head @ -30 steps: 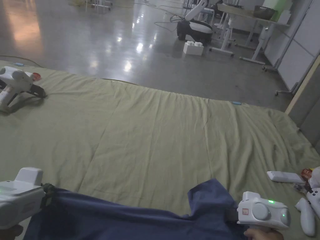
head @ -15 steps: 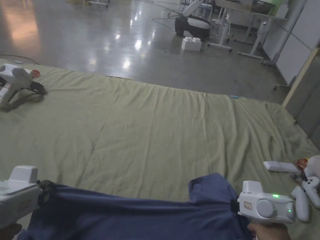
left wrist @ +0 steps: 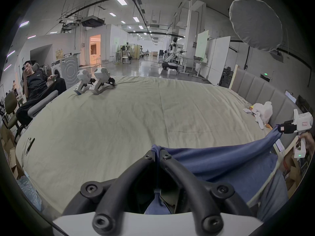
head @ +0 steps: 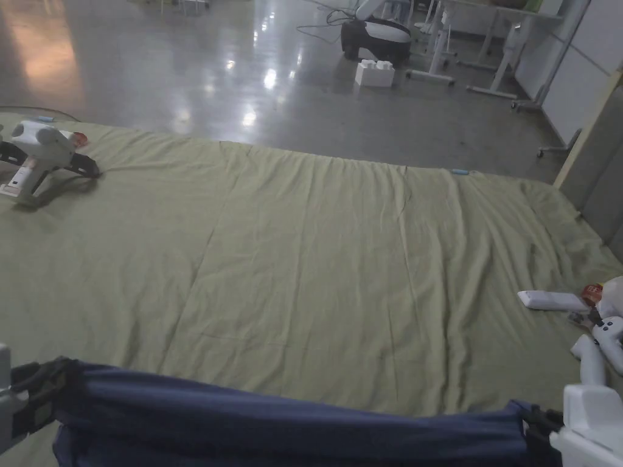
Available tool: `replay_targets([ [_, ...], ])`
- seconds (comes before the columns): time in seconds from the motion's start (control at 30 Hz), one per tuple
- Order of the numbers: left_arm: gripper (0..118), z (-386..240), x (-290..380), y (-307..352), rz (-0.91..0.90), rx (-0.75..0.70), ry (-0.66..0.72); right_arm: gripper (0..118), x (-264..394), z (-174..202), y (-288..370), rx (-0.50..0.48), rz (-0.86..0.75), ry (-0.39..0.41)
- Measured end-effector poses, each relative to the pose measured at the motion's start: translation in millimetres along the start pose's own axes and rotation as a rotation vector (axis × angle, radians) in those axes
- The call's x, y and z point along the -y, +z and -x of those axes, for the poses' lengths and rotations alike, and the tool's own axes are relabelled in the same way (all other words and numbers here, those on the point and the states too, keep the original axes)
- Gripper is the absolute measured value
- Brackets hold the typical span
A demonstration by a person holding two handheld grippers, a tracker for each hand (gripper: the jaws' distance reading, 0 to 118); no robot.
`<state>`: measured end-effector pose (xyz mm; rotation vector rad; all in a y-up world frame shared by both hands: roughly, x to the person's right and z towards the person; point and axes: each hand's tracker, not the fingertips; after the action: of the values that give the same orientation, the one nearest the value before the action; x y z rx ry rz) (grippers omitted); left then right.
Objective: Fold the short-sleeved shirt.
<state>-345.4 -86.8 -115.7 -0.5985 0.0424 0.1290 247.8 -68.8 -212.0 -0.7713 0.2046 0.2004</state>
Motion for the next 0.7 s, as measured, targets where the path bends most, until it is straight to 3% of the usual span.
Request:
replay_targets([
  [0.17,0,6,38,11,0.120,0.020,-0.005,1,52,12,13,0.020,0.139,0.040],
  [0.3,0,11,77,9,0.232,0.007,-0.006,1,95,18,-1,-0.002,0.250,0.001],
  [0.6,2,8,110,-12,0.329,-0.032,0.002,2,127,30,-32,0.039,0.286,-0.026],
  [0.67,17,12,112,-18,0.315,-0.051,-0.008,14,121,34,-25,0.045,0.262,-0.023],
  [0.7,27,10,108,-17,0.294,-0.078,-0.043,35,117,36,-19,0.055,0.225,-0.017],
])
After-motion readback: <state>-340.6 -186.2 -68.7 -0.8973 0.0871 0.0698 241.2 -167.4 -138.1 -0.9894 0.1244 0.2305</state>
